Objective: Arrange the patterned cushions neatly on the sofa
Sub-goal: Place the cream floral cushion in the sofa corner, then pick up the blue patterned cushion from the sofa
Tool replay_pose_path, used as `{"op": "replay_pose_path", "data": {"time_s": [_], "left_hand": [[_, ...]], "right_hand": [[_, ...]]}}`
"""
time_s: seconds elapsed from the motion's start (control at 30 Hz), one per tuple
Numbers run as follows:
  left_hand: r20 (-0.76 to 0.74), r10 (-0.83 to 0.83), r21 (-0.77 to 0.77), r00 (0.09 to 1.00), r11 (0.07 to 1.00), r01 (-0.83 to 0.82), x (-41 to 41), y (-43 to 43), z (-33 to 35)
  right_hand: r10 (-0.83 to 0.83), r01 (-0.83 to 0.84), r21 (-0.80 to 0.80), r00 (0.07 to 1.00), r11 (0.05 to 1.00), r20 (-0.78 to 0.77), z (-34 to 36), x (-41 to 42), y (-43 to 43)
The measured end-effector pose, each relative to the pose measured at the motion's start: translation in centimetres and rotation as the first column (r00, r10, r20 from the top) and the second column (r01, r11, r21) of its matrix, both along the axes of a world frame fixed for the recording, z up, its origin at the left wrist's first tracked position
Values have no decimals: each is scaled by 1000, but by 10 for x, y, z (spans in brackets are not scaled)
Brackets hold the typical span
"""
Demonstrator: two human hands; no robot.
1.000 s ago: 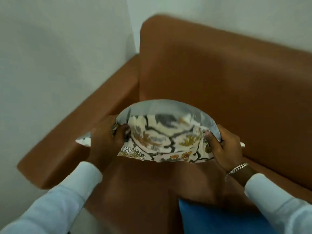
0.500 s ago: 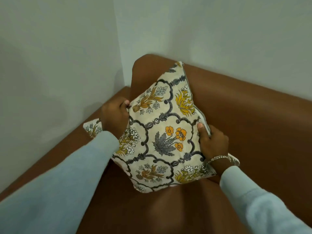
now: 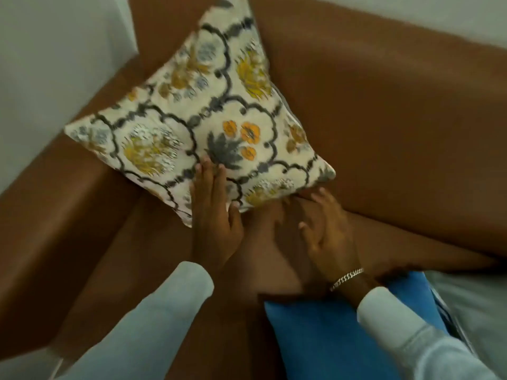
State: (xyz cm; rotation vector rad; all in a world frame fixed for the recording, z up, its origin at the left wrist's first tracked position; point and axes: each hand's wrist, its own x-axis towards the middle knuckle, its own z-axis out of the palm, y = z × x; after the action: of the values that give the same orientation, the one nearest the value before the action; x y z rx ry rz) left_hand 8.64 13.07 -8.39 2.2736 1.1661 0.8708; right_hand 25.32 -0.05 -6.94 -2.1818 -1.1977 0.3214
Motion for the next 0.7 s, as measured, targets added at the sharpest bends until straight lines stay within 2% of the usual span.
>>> {"op": "replay_pose_path", "data": {"time_s": [0.13,0.2,0.27,0.33,0.4,0.5,0.57,0.63,0.7], "left_hand": [[-55,-253,-81,966,965,248,19,-94,-15],[-97,-441,-110,892,896,431,22,-140,-23],[-154,-650,-132,744,760,637,16,-183,-34],[-243,-799,-185,550,595,782,1,-214,-47],[-346,-835,-235,427,518,823,-13,-226,-59],[-470,-794,-187,386,517,836,-28,-224,-73],[-542,-771,-131,333,469,873,-37,-224,-84],[-613,-723,-61,320,447,892,-43,-225,-92],[-659,-677,-52,329,477,877,-44,-227,-95]], "right_hand": [[19,-18,-194,1000,981,8,-18,3,-97],[-14,10,-261,1000,965,-15,-22,7,-144],[-29,28,-293,1000,956,1,-27,12,-193],[-30,41,-326,999,945,38,-33,16,-241],[-66,82,-343,996,936,59,-38,21,-285],[-87,125,-417,990,900,108,-41,16,-337],[-38,88,-459,992,884,118,-47,5,-368],[-22,81,-489,992,868,125,-54,-11,-396],[32,64,-555,986,830,162,-59,-28,-414]]}}
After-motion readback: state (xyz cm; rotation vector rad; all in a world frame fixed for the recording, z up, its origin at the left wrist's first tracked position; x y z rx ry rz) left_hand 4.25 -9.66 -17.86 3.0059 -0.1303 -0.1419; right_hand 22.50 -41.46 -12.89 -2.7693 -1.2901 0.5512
